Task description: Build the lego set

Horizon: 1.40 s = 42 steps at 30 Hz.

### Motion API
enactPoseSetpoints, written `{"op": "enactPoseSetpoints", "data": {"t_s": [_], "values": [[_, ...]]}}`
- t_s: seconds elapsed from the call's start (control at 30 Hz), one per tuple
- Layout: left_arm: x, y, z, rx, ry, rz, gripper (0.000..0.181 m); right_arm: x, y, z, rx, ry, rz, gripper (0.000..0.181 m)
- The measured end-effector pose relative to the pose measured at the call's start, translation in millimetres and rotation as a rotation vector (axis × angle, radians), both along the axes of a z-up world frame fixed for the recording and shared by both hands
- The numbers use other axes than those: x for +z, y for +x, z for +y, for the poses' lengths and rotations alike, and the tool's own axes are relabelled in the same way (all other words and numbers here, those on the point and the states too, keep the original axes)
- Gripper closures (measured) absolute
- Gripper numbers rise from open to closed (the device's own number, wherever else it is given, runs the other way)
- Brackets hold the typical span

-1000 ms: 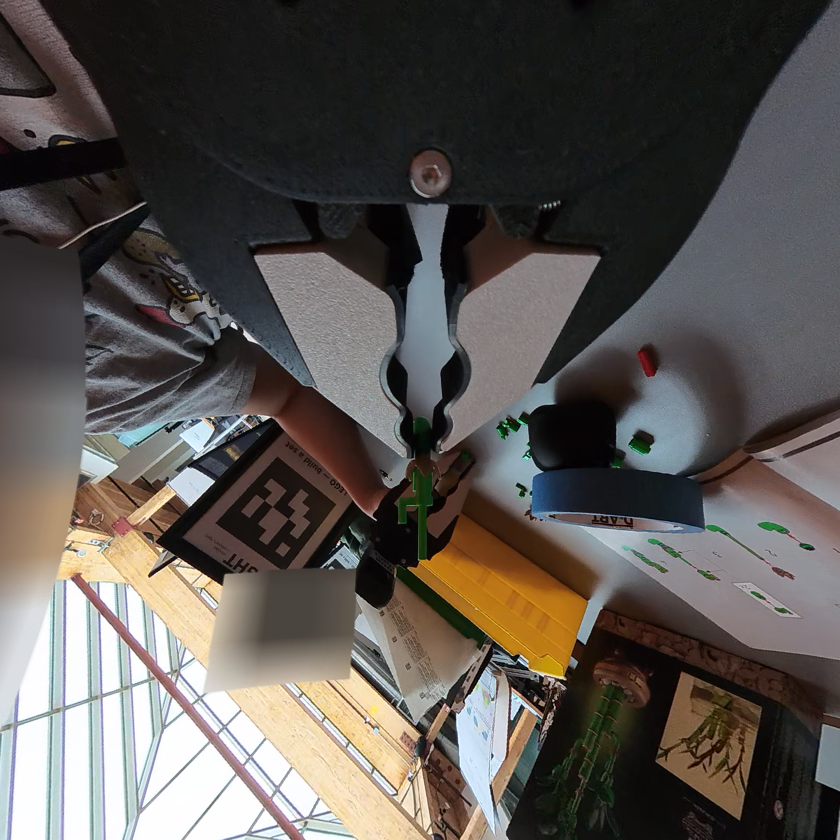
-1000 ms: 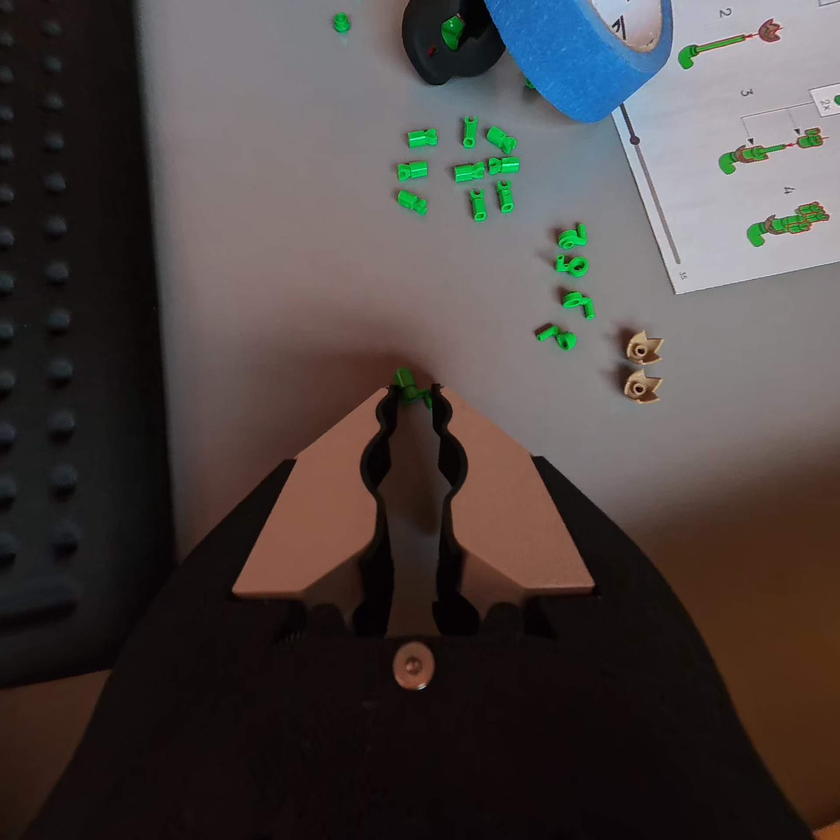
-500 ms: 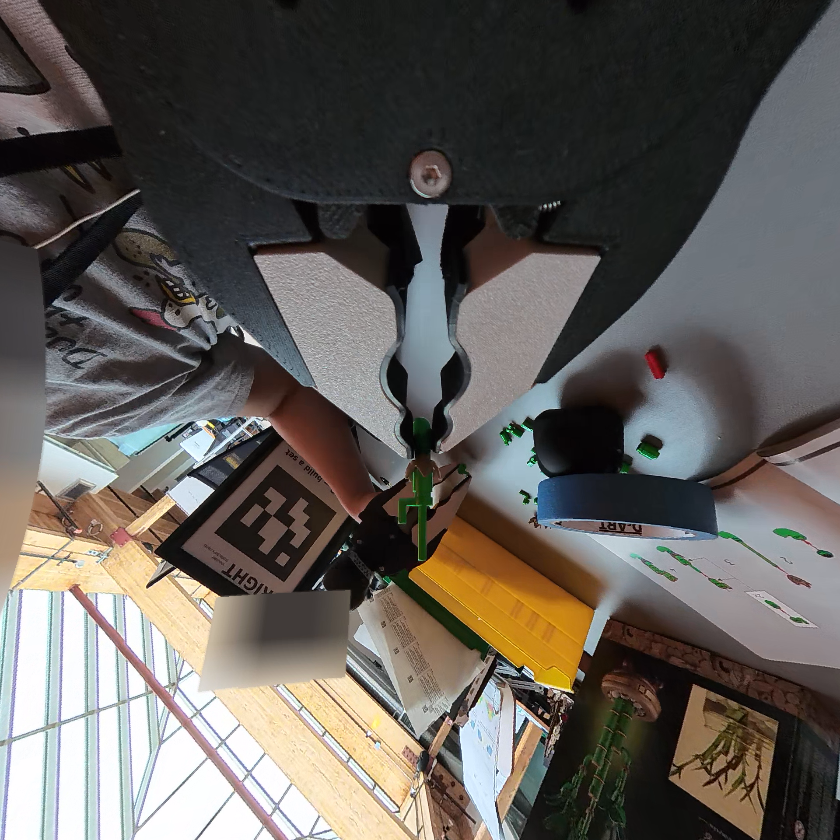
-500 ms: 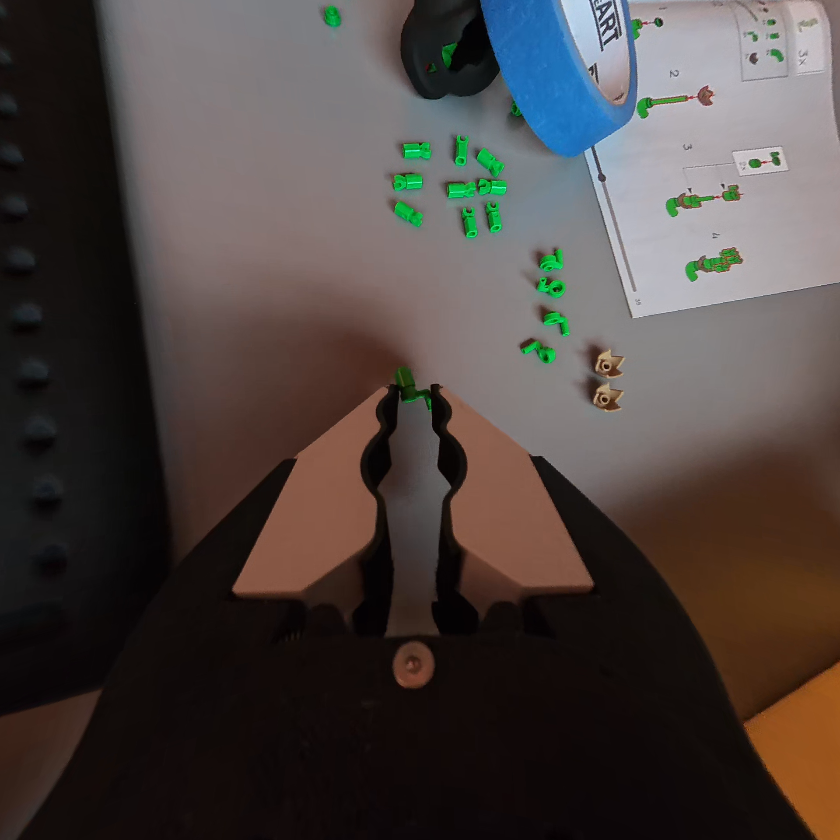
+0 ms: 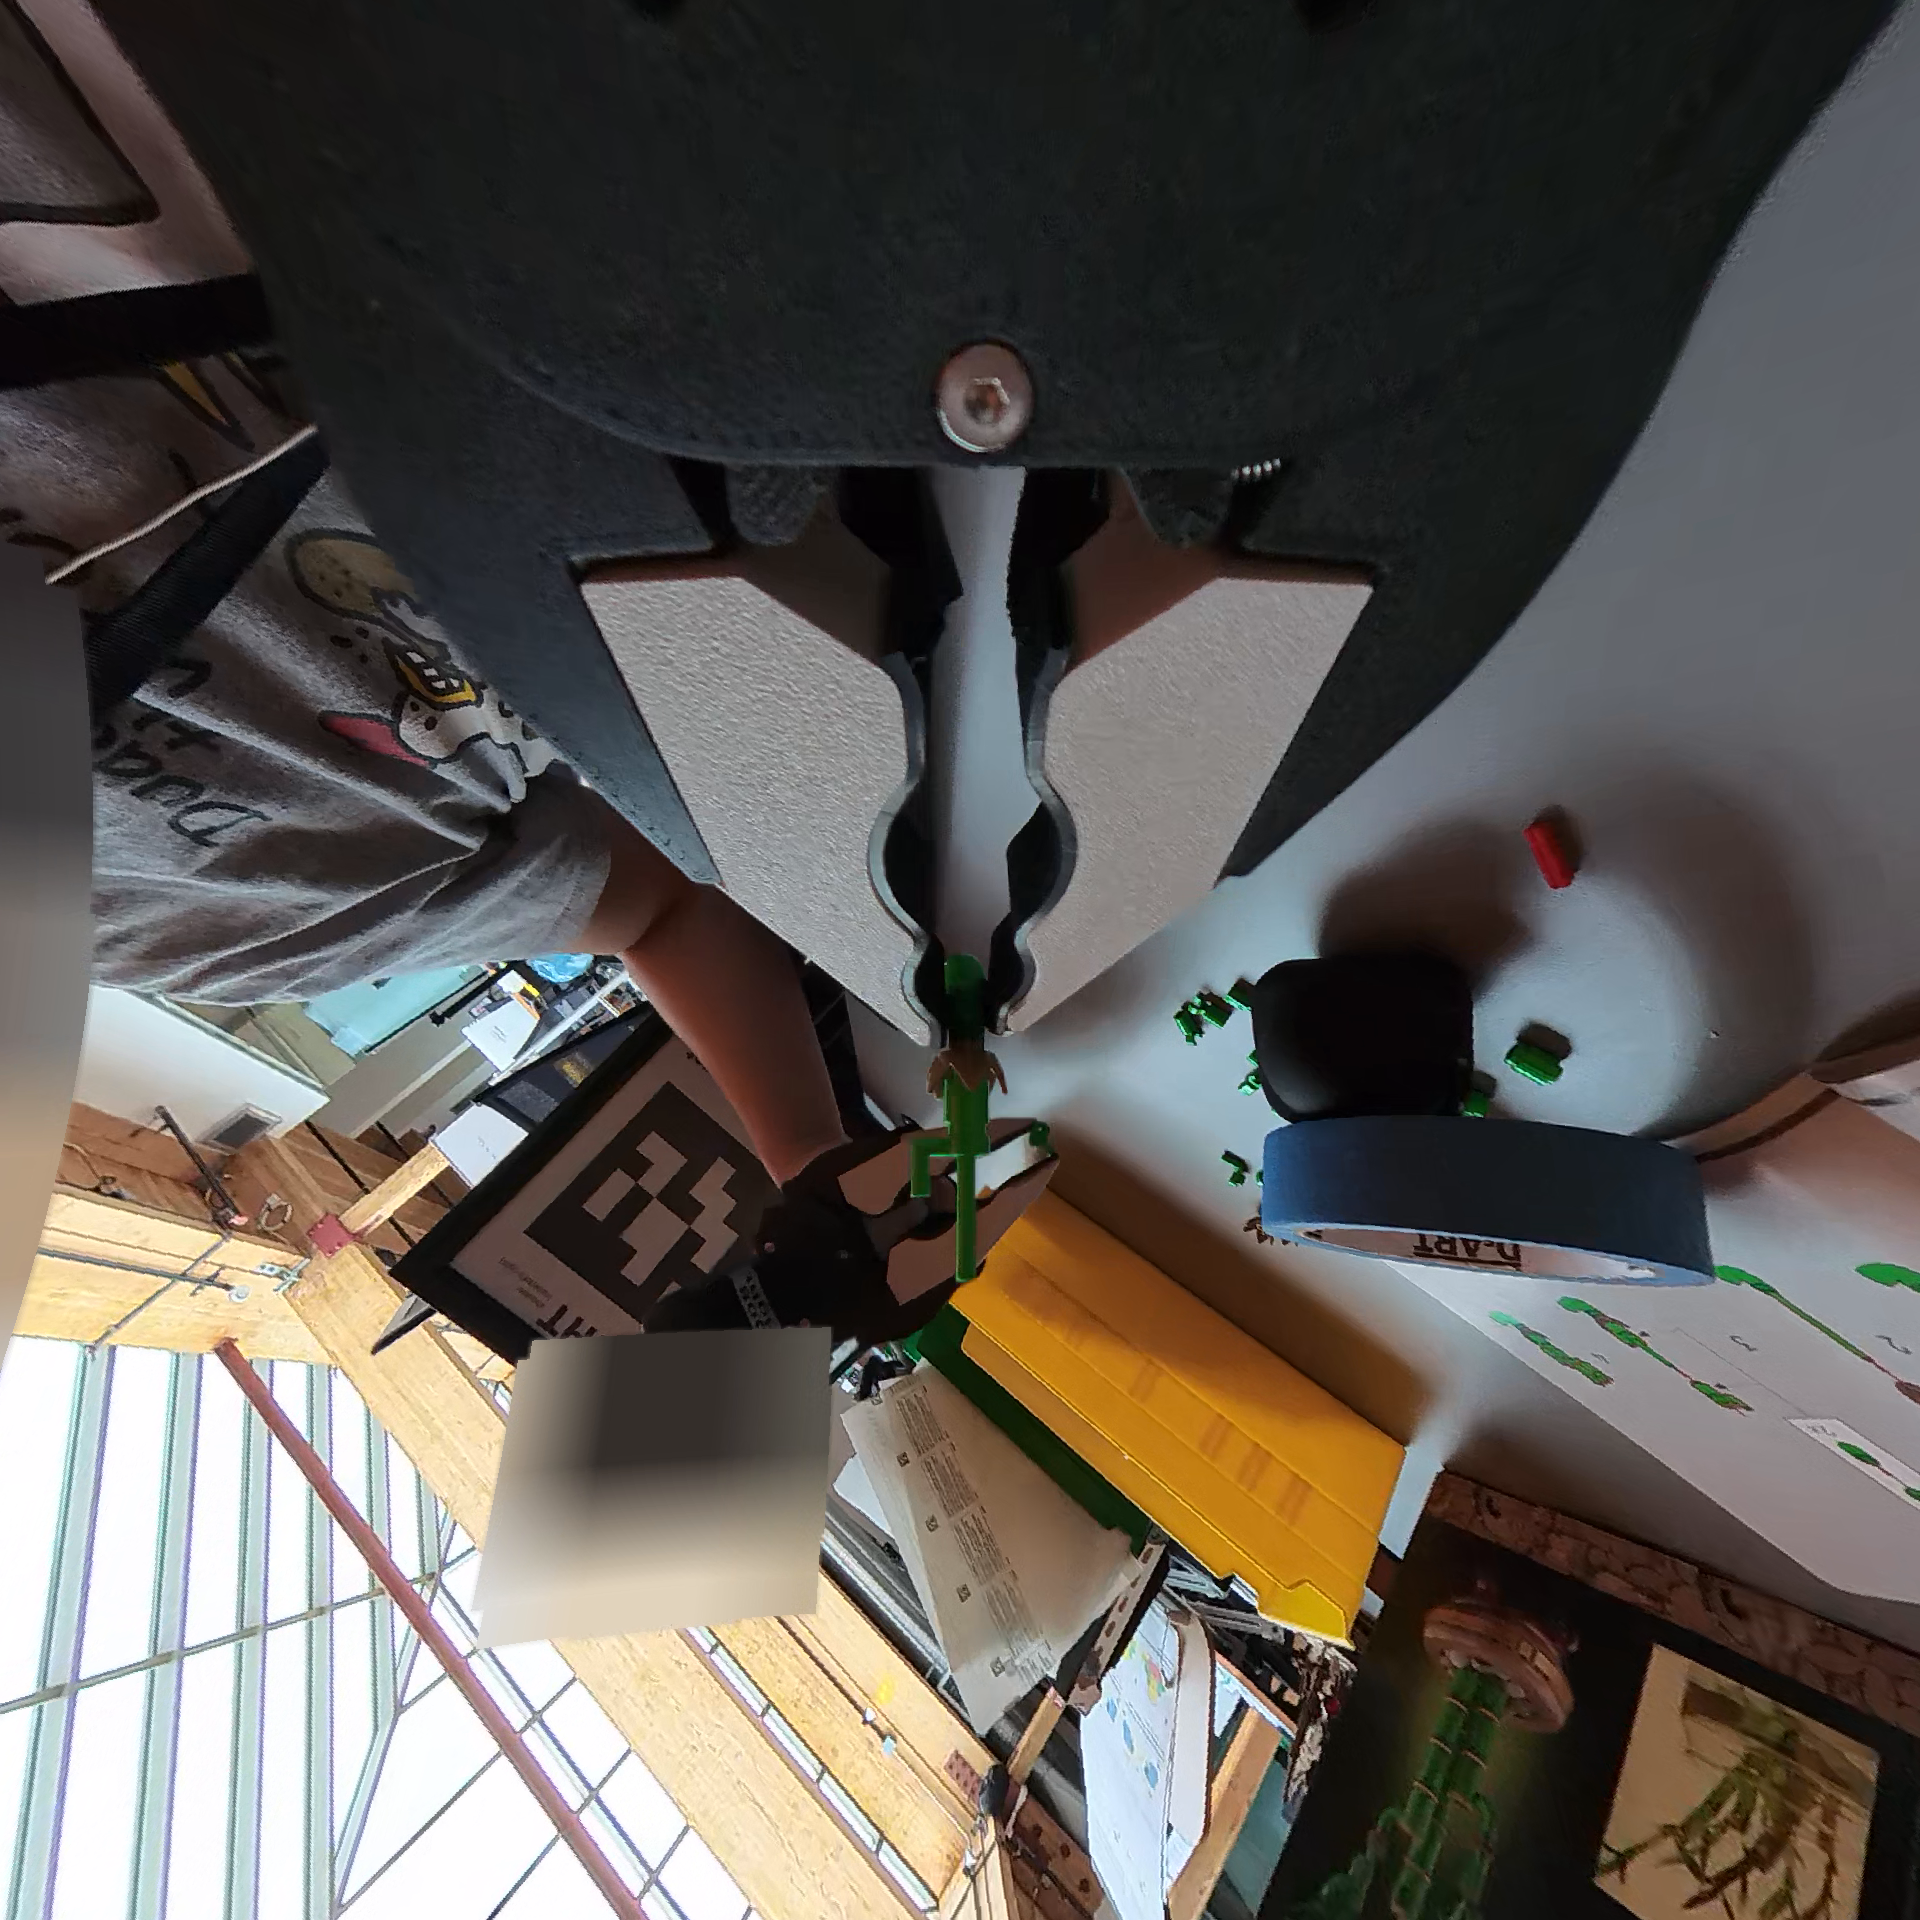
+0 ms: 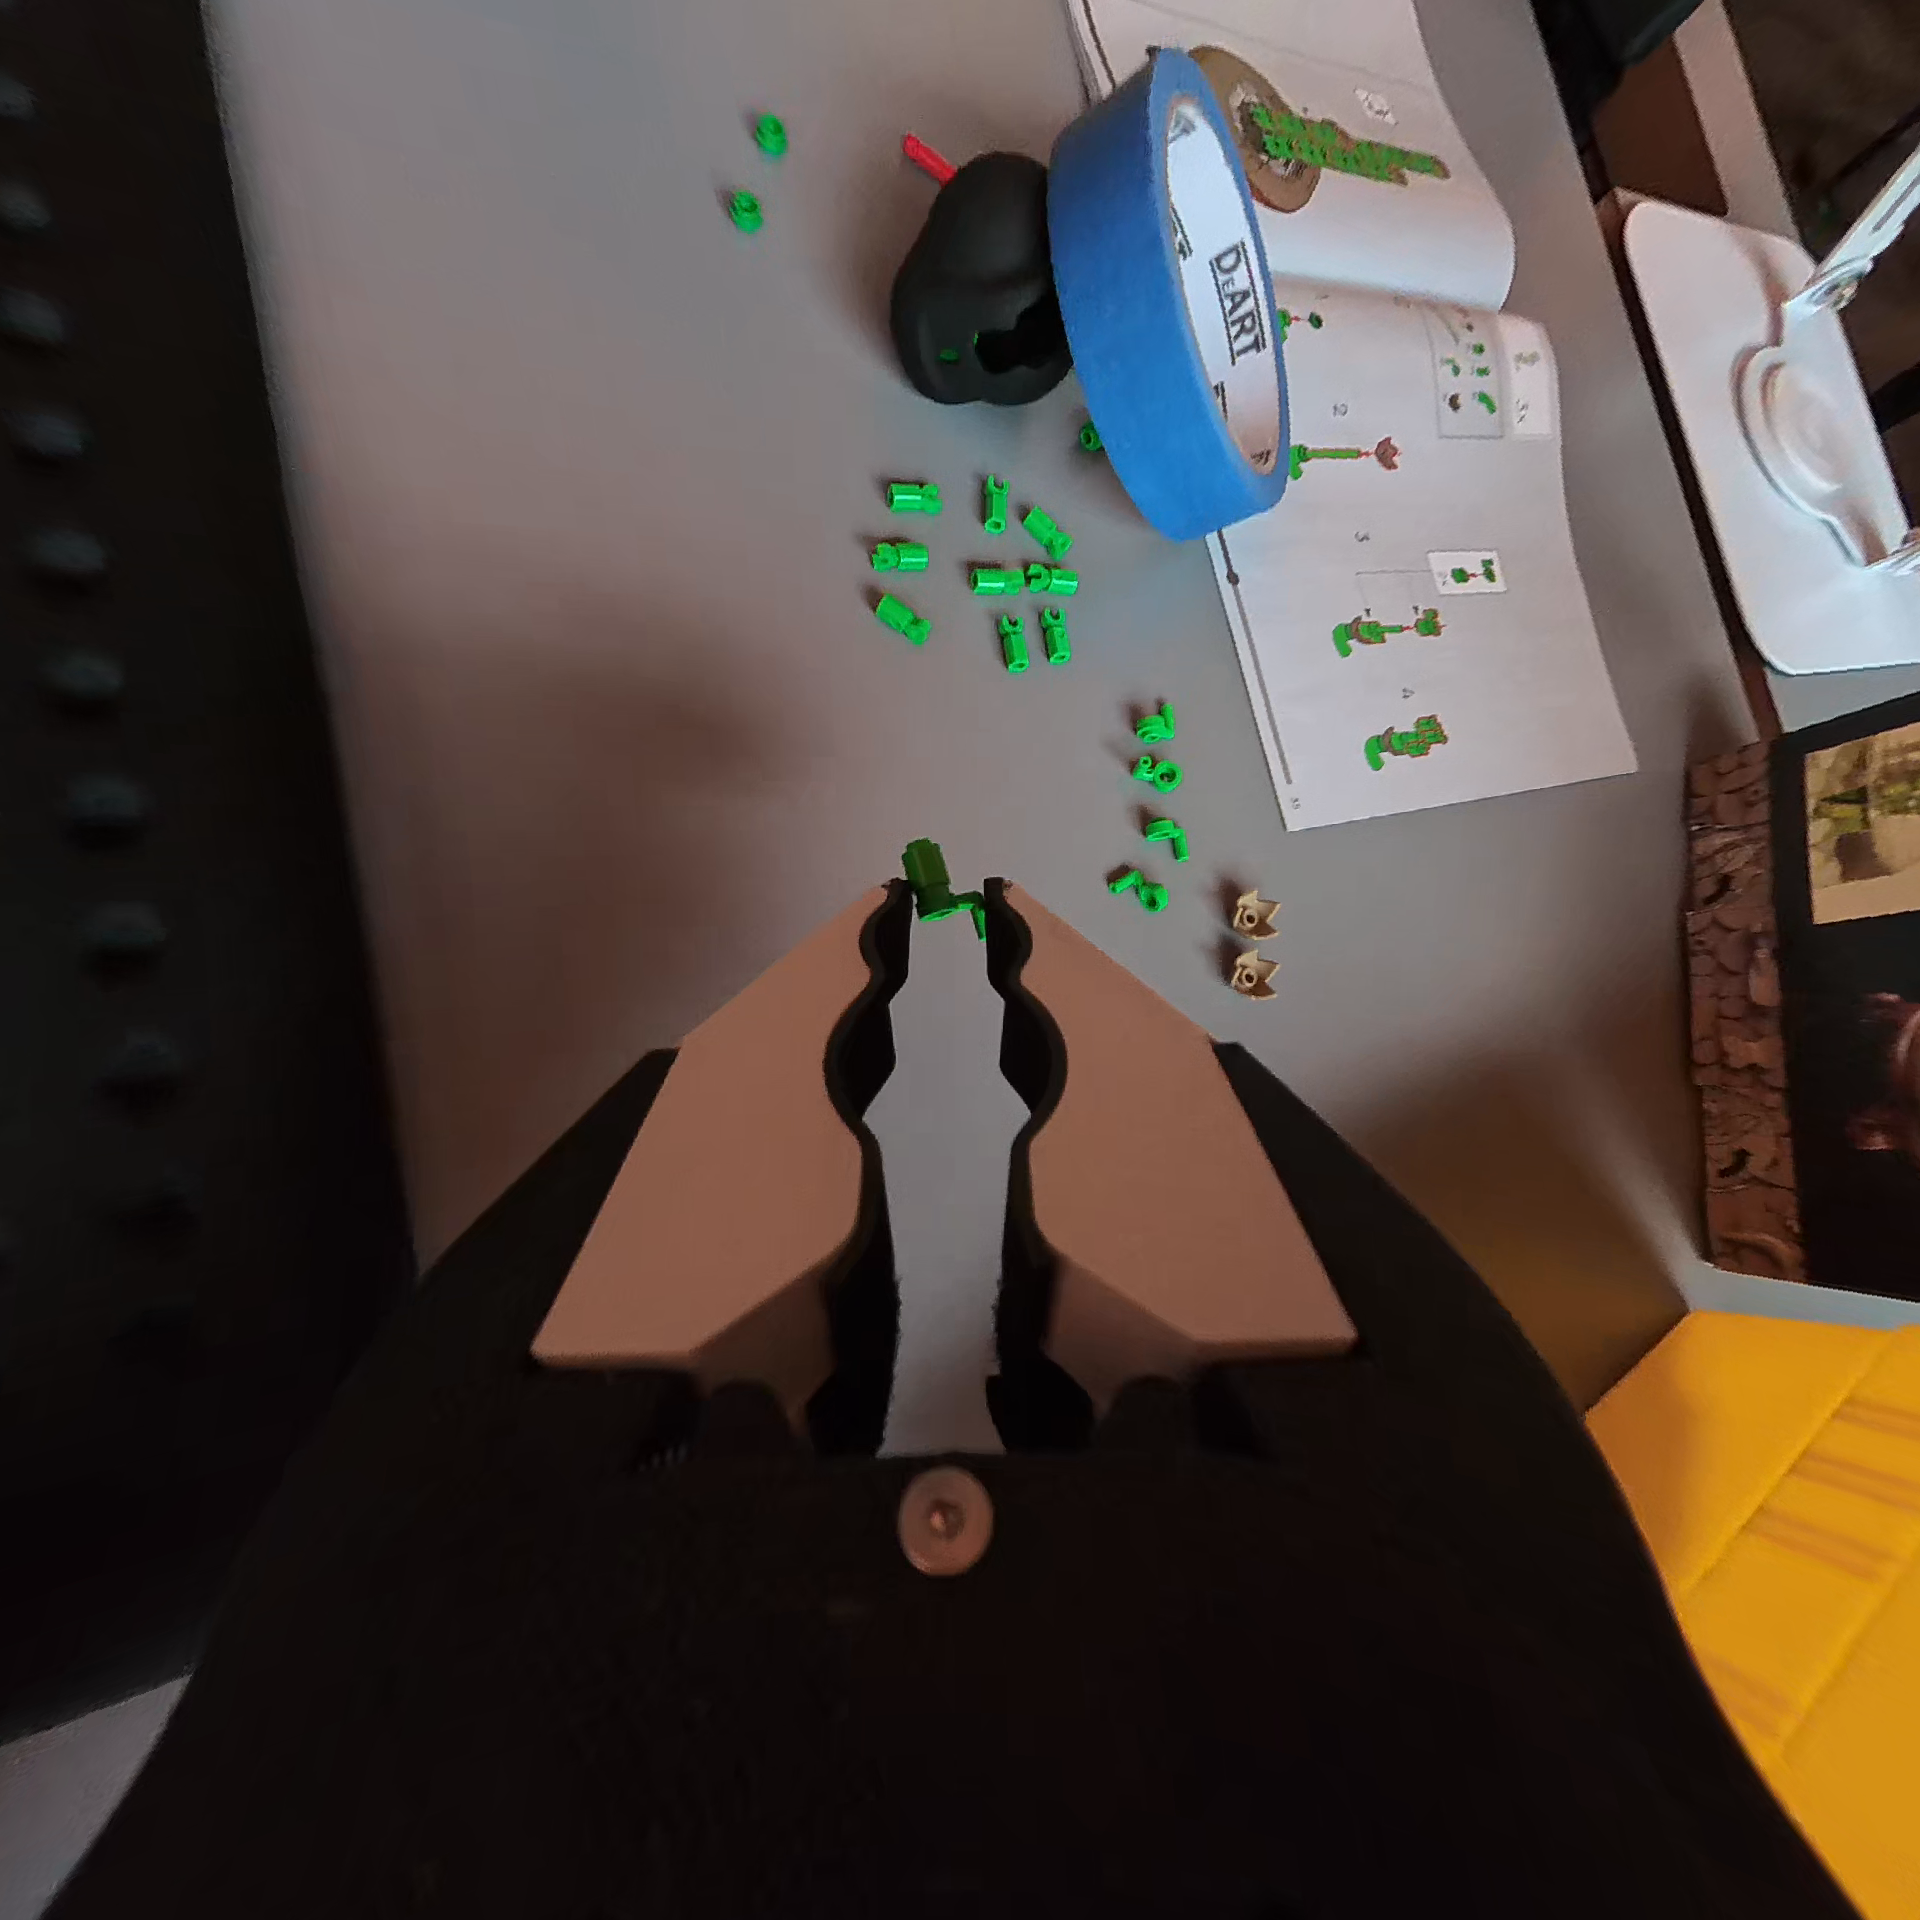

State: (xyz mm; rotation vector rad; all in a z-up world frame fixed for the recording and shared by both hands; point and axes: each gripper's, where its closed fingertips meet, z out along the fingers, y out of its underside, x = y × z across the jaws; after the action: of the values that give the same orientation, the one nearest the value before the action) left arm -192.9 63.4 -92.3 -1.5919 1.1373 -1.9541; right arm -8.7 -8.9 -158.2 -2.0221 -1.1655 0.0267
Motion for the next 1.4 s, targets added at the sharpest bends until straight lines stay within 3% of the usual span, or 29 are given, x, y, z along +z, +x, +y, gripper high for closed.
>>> {"op": "enactPoseSetpoints", "data": {"t_s": [0.27, 0.53, 0.73, 0.93, 1.1, 1.4], "values": [[-13, 3, -10, -0.051, 0.013, 0.086, 0.177, 29, -29, -1, 0.049, 0.135, 0.046, 0.169], [-23, 4, -23, -0.124, -0.003, 0.148, 0.176, 58, -55, 9, 0.05, 0.41, 0.082, 0.17], [-33, 3, -34, -0.195, -0.028, 0.21, 0.176, 75, -69, 32, -0.005, 0.519, 0.205, 0.17], [-26, -4, -39, -0.252, -0.098, 0.207, 0.176, 97, -125, 34, 0.072, 0.461, 0.47, 0.171], [-31, -12, -45, -0.325, -0.198, 0.264, 0.176, 73, -127, 36, 0.036, 0.456, 0.463, 0.171], [-41, -18, -61, -0.418, -0.247, 0.348, 0.176, 20, -141, 27, 0.073, 0.41, 0.194, 0.171]]}}
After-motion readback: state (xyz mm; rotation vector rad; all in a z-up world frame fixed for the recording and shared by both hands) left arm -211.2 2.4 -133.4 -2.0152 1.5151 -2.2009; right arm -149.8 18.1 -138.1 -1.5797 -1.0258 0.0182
